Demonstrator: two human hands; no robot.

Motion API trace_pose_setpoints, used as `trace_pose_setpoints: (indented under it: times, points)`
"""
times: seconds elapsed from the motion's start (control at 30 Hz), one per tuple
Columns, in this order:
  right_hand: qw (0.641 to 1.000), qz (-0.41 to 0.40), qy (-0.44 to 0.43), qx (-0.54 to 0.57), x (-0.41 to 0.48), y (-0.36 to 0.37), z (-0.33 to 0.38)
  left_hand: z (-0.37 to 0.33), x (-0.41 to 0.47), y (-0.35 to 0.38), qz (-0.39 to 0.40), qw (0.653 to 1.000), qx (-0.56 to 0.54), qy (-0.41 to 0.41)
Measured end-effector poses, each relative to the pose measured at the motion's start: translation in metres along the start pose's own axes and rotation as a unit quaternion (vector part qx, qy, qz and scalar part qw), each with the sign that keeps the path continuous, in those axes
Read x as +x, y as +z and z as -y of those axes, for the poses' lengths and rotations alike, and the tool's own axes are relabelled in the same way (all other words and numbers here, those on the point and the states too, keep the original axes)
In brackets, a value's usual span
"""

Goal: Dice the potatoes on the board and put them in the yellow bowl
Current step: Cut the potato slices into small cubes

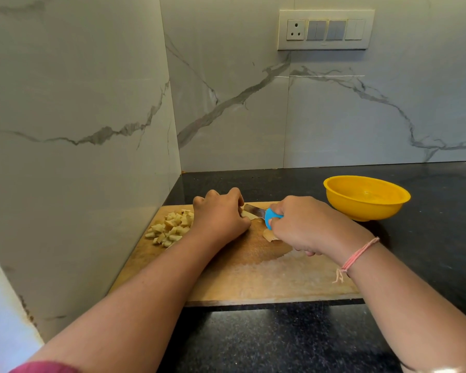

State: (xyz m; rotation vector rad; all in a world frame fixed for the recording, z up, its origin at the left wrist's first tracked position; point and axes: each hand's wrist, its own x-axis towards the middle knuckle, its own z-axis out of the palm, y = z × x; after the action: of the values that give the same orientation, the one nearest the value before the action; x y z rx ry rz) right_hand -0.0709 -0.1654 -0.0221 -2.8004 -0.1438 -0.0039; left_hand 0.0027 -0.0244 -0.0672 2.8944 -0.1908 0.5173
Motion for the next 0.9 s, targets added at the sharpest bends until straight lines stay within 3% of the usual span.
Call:
trace_pose_setpoints:
  times: [0.37, 0.67, 0.9]
  points:
    - [0.999, 0.032, 0.010, 0.018, -0.008, -0.004, 0.004, -0.006, -0.004, -0.004, 0.013, 1.000, 0.022, -0.001]
    - [0.998, 0.050, 0.009, -0.040, -0.034, -0.018, 0.003, -0.009, -0.010, -0.009, 0.013, 1.000, 0.028, 0.004]
    - [1.000, 0.025, 0.008, -0.015, -0.034, -0.032, -0.004, 0.000, -0.012, -0.010, 0.012, 0.999, -0.040, 0.019]
